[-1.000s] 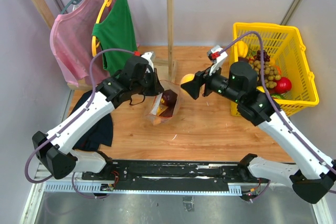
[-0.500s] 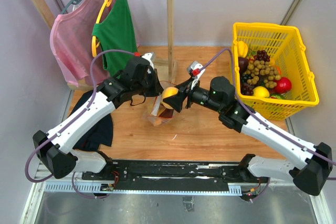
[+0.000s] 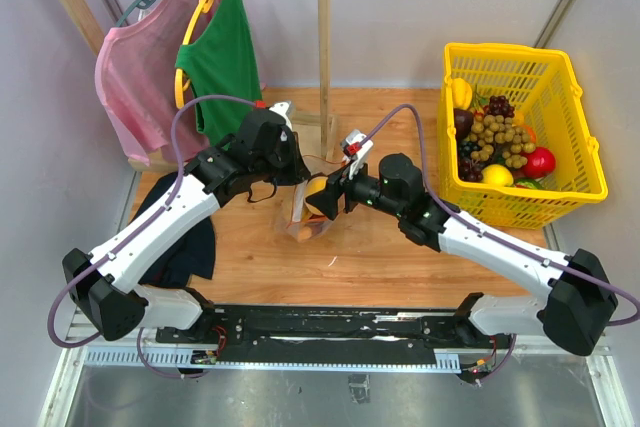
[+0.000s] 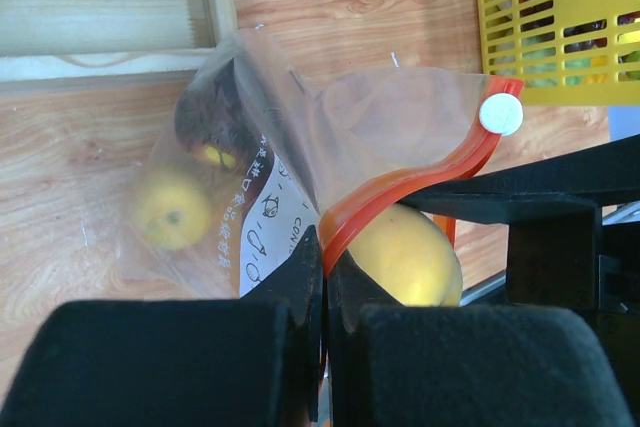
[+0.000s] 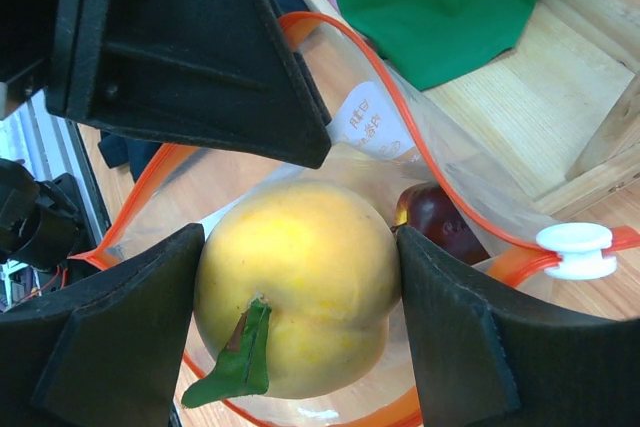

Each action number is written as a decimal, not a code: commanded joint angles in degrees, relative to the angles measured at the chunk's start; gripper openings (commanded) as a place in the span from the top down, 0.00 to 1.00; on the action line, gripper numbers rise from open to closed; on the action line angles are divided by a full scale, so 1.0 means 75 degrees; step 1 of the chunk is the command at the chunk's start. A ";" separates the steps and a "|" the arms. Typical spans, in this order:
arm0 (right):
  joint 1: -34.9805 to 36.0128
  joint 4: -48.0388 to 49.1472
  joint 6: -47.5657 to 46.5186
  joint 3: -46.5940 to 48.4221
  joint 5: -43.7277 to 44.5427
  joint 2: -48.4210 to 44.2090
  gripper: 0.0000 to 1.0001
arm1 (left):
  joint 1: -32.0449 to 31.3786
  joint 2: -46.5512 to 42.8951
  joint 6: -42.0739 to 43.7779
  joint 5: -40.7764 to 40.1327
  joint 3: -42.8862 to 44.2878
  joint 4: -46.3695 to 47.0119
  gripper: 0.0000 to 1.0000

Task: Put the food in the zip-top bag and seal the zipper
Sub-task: Place the fake fruit in the zipper food storage bag.

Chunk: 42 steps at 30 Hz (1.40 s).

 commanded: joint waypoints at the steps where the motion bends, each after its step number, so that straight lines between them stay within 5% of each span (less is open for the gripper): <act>1: 0.0106 0.0217 -0.0281 0.0291 0.0138 0.0192 0.29 | -0.0041 -0.0075 0.0066 -0.0104 0.0032 0.0185 1.00; 11: 0.0104 -0.0221 -0.0326 0.0554 -0.0172 0.0020 0.08 | -0.0041 -0.0095 0.0120 -0.0352 -0.0030 0.0111 1.00; 20: 0.0091 -0.1438 -0.0626 0.1060 0.0251 -0.0629 0.06 | -0.0042 -0.0185 0.0142 -0.0474 -0.0230 0.0157 1.00; 27: 0.0092 -0.3731 -0.0507 0.1867 0.1789 -0.0915 0.15 | -0.0041 -0.0227 0.0145 -0.0561 -0.0290 0.0133 1.00; 32: 0.0101 -0.4930 0.0375 0.2093 0.1821 -0.0786 0.27 | -0.0047 -0.0227 0.0134 -0.0556 -0.0305 0.0166 1.00; 42: 0.0110 -0.3806 0.1874 0.1075 0.0700 -0.0239 0.50 | -0.0045 -0.0237 0.0134 -0.0544 -0.0349 0.0205 1.00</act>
